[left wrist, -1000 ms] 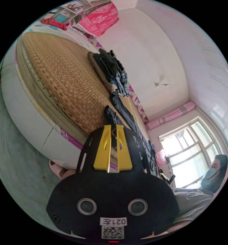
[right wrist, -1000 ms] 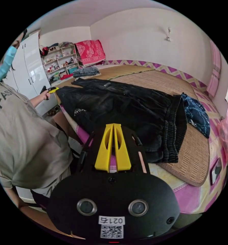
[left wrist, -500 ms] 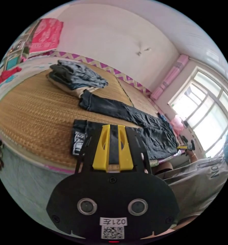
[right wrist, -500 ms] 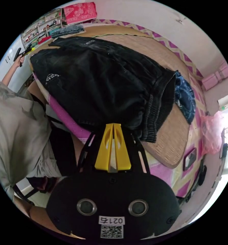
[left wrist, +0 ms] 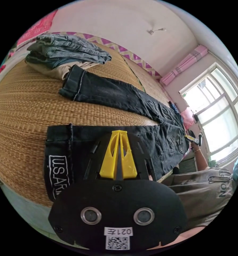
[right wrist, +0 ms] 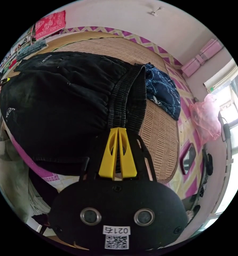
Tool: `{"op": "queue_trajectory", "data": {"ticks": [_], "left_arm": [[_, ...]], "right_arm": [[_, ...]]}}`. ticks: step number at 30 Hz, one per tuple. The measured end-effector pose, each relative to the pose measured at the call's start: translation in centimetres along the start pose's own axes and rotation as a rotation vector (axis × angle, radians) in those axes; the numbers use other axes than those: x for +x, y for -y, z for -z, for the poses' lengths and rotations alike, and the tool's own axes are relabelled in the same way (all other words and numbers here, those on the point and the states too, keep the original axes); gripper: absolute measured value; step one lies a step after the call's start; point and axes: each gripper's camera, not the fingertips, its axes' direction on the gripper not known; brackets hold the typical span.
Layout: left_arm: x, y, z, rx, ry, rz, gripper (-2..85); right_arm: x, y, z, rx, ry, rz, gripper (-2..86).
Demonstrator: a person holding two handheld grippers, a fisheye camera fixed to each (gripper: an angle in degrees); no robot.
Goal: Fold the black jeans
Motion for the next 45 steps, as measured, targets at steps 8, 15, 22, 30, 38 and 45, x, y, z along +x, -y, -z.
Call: {"op": "queue_trajectory", "data": {"ticks": [8,15,22,30,38,45], "left_arm": [[5.2,-6.6,5.3,0.124,0.044,-0.103,-0.3],[2.8,-20.7,13.6,0.342,0.019,0.217,6.1],[-0.3,-31.4,13.9,0.421,-0.104,0.511,11.3],[-2.2,-34.9,12.6,0.412,-0.127,0.604,11.0],[-3.6,-38.9,12.2,0.411,-0.156,0.632,11.2],[-4.8,-40.8,11.4,0.391,-0.158,0.626,11.1]], "right_arm": [[0.8,-8.4,3.3,0.093,0.073,-0.213,0.0],[1.9,-24.0,6.2,0.24,0.348,-0.557,6.6],[0.3,-37.2,3.7,0.31,0.496,-0.853,6.7],[-1.9,-41.7,0.1,0.308,0.607,-0.883,7.4],[-4.0,-48.1,-5.0,0.296,0.733,-0.99,7.5],[-5.3,-51.4,-9.6,0.376,0.869,-1.075,7.3]]}}
